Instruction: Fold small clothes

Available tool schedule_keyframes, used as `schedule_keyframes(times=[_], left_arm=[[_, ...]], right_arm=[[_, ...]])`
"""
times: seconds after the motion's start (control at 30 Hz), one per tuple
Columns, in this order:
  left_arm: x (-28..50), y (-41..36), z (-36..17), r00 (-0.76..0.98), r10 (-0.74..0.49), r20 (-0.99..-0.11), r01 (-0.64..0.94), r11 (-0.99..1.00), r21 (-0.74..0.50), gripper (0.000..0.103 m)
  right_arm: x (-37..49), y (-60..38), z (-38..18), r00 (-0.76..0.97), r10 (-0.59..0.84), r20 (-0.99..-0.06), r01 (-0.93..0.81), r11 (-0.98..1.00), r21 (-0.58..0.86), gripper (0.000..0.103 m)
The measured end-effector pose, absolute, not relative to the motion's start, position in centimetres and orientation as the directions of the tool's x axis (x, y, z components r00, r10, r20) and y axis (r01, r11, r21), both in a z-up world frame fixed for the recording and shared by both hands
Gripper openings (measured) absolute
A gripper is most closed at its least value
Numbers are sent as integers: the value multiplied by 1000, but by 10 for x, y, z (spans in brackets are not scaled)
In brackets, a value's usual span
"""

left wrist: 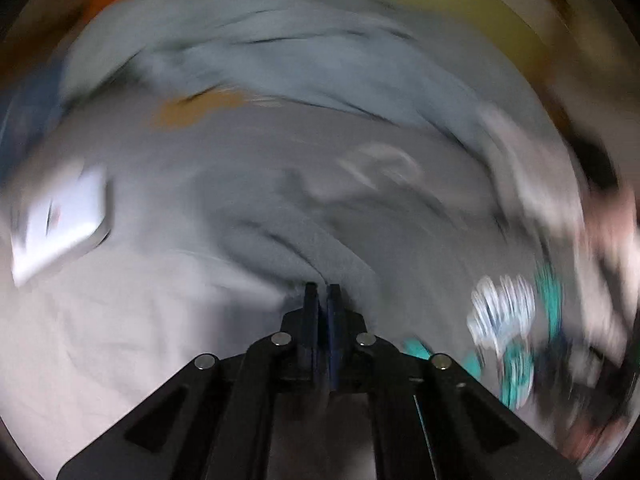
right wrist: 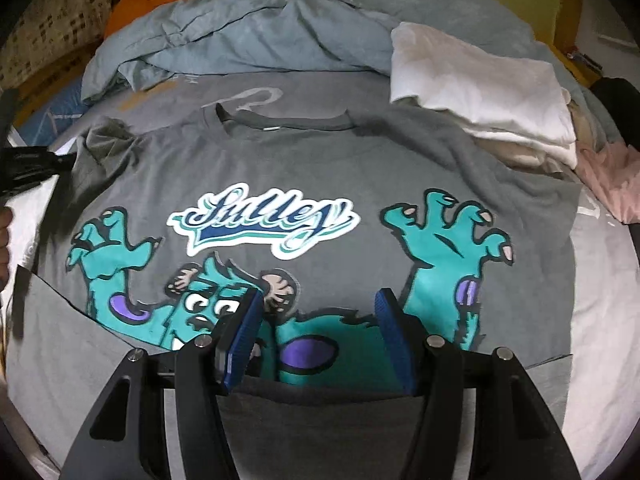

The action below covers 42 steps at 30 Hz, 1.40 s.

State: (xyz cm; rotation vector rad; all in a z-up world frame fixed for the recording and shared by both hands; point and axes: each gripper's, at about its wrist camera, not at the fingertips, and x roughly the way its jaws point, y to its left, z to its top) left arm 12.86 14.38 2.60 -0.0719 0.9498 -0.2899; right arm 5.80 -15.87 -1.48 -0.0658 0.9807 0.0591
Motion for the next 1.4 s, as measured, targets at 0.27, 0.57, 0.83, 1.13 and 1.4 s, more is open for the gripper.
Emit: schedule_keyframes(times=[0.27, 0.57, 0.83, 1.13, 1.4], left_arm=[[55, 69, 24, 414, -356, -838, 484, 866, -129, 15], [86, 162, 64, 586, -366, -723, 210, 930, -301, 57], [140, 225, -18, 354, -654, -668, -24, 708, -706, 52], [78, 160, 68, 477, -702, -529, 347, 703, -620, 2], [5, 31, 74, 268, -688, -674, 624, 657, -423, 59]], right_arm=[[53, -186, -11, 566, 8, -825, -42, 999, -20, 59], [53, -188, -7, 576, 15, -817, -41, 999, -10, 59], [45, -165, -5, 582, 49, -812, -111, 994, -20, 59], [37, -176, 13, 628, 36, -777, -93, 995, -30, 59], [23, -201, 43, 683, 12, -730, -43, 999, -24, 61]])
